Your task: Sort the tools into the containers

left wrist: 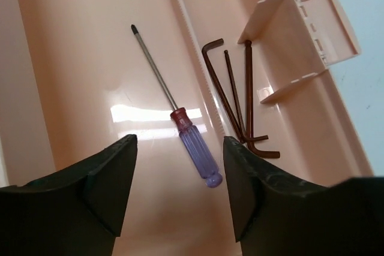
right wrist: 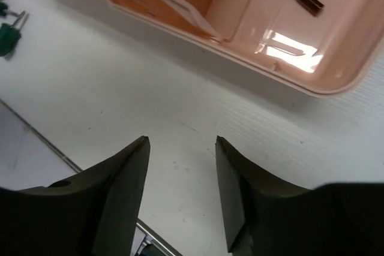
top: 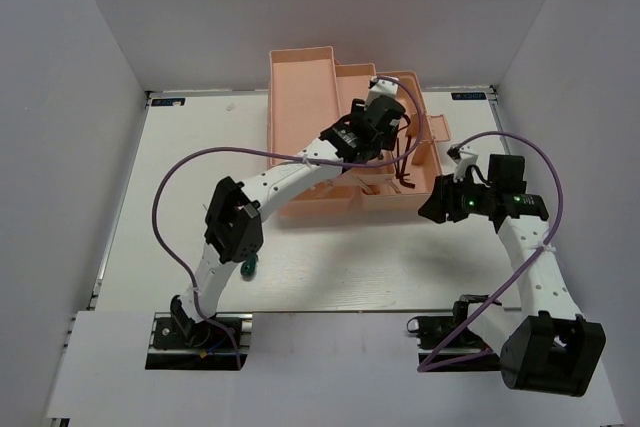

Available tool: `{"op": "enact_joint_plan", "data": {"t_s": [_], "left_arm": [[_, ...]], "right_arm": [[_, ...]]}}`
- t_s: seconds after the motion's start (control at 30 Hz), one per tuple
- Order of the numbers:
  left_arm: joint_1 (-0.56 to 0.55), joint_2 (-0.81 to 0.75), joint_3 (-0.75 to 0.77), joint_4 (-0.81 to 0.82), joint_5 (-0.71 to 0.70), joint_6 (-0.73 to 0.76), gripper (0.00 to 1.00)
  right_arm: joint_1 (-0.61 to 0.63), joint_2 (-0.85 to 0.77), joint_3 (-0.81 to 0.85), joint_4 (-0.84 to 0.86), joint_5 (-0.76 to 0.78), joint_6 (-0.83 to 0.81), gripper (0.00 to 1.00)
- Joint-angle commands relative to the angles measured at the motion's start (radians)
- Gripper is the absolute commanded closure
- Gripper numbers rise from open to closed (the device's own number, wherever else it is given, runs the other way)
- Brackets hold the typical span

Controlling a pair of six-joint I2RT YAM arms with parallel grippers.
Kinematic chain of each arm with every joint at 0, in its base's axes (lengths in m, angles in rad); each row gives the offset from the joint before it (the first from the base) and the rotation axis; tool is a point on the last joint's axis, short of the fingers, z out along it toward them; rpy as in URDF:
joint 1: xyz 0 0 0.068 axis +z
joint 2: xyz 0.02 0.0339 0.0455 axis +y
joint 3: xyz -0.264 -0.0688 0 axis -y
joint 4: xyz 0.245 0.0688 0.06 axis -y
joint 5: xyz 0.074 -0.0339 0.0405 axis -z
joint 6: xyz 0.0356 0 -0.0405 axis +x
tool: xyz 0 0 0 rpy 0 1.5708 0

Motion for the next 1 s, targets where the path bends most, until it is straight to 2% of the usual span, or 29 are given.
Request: {"op": "enact_joint_plan", "data": {"t_s": [0.0,0.03,0.1,0.13,0.17,0.2,0.23,0.27,0.3,0.33,0.37,0.4,0.47,0.5,0.57,0.6,0.63,0.77,0.97], "left_arm": [[-0.003,-0.118,0.042,0.03,0.053,0.025,0.3],[-0.012,-0.137,0.042,0.03,0.053,0.025,0.32],[-0.026,-0.196,-0.006,0.03,0.043,0.037,0.57],[-0.035,-0.297,-0.106,0.057,0.042,0.037,0.72],[-0.035,-0.362,-0.175,0.07,0.042,0.028,0.92],[-0.035,-0.437,-0.255,0.085,0.014,0.014,0.98],[-0.035,-0.518,-0.429,0.103,-0.008,-0.012,1.0],[-0.017,-0.695,-0.522,0.12,-0.028,-0.033,1.0],[-0.008,-0.788,-0.611,0.129,-0.062,-0.059,1.0],[-0.008,-0.875,-0.768,0.13,-0.11,-0.081,0.97],[-0.008,-1.022,-0.831,0.078,-0.166,-0.124,0.89],[0.001,-1.084,-0.883,0.032,-0.238,-0.157,0.64],[0.017,-1.164,-0.993,-0.088,-0.295,-0.284,0.49],[0.04,-1.19,-1.024,-0.199,-0.315,-0.326,0.38],[0.055,-1.206,-1.105,-0.307,-0.326,-0.429,0.35],[0.066,-1.206,-1.129,-0.396,-0.335,-0.539,0.33],[0.086,-1.206,-1.174,-0.413,-0.335,-0.572,0.33],[0.148,-1.215,-1.264,-0.374,-0.292,-0.615,0.33],[0.271,-1.088,-1.274,-0.299,-0.156,-0.614,0.31]], "right_arm": [[0.003,0.003,0.01,-0.038,-0.143,-0.08,0.47],[0.003,-0.001,0.01,-0.047,-0.162,-0.092,0.61],[0.013,-0.003,0.018,-0.077,-0.264,-0.17,0.86],[0.019,0.0,0.021,-0.099,-0.286,-0.192,1.0],[0.029,0.0,0.029,-0.105,-0.341,-0.215,1.0],[0.056,0.003,0.033,-0.114,-0.348,-0.266,1.0],[0.094,-0.004,0.036,-0.11,-0.349,-0.278,1.0],[0.14,-0.006,0.036,-0.102,-0.334,-0.291,1.0],[0.191,-0.009,0.033,-0.057,-0.305,-0.284,1.0],[0.219,-0.006,0.033,-0.035,-0.287,-0.273,1.0],[0.248,-0.001,0.032,0.003,-0.247,-0.267,1.0],[0.342,0.017,0.035,0.017,-0.199,-0.256,1.0],[0.403,0.075,0.05,0.051,-0.141,-0.232,0.91],[0.48,0.094,0.071,0.048,-0.112,-0.227,0.81],[0.521,0.146,0.102,0.035,-0.078,-0.227,0.74],[0.567,0.178,0.122,0.03,-0.054,-0.232,0.71],[0.575,0.187,0.13,0.021,-0.041,-0.23,0.7],[0.596,0.181,0.089,0.045,0.013,-0.215,0.67],[0.592,0.092,-0.006,0.113,0.089,-0.198,0.65]]}}
